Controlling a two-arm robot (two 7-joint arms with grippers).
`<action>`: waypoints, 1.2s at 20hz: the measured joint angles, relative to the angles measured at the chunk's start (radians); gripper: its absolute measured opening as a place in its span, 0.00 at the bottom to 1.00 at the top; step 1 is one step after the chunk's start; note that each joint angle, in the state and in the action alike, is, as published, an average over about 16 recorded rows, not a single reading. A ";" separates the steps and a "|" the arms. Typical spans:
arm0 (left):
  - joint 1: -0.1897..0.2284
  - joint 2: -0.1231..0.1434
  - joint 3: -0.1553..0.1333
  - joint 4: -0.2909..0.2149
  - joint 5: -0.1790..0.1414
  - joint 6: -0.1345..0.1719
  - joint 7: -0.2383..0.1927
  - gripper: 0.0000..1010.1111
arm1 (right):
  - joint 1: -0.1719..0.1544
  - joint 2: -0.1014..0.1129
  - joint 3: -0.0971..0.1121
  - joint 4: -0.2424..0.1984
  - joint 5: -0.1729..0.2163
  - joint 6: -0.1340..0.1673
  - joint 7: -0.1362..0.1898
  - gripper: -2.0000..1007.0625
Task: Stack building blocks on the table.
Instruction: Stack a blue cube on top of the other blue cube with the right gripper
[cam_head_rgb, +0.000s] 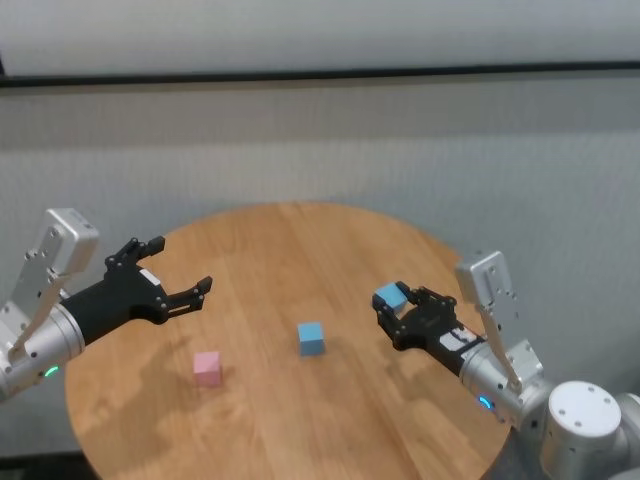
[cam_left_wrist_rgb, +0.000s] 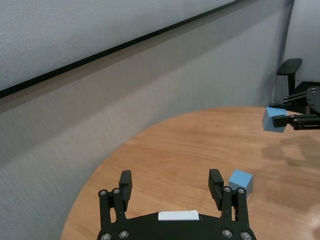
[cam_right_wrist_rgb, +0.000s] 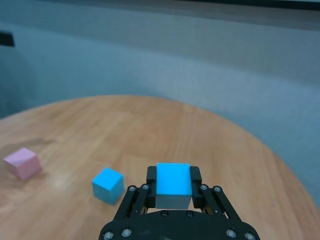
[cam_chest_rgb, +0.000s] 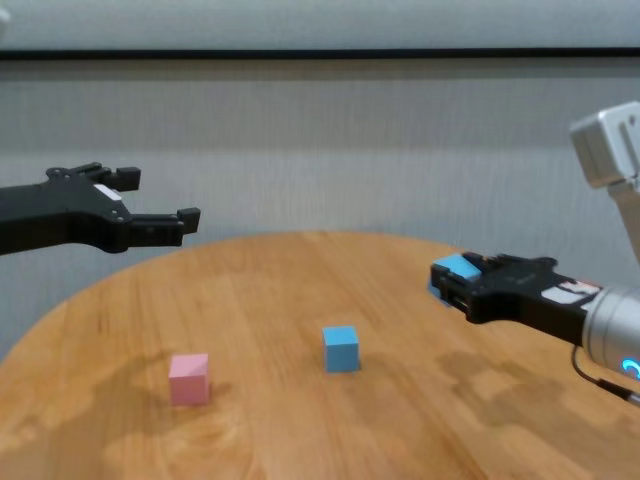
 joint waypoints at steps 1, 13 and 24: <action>0.000 0.000 0.000 0.000 0.000 0.000 0.000 0.99 | 0.011 -0.001 -0.005 0.013 0.007 -0.014 0.014 0.37; 0.000 0.000 0.000 0.000 0.000 0.000 0.000 0.99 | 0.117 -0.049 -0.065 0.166 0.071 -0.064 0.098 0.37; 0.000 0.000 0.000 0.000 0.000 0.000 0.000 0.99 | 0.154 -0.074 -0.113 0.227 0.082 -0.063 0.103 0.37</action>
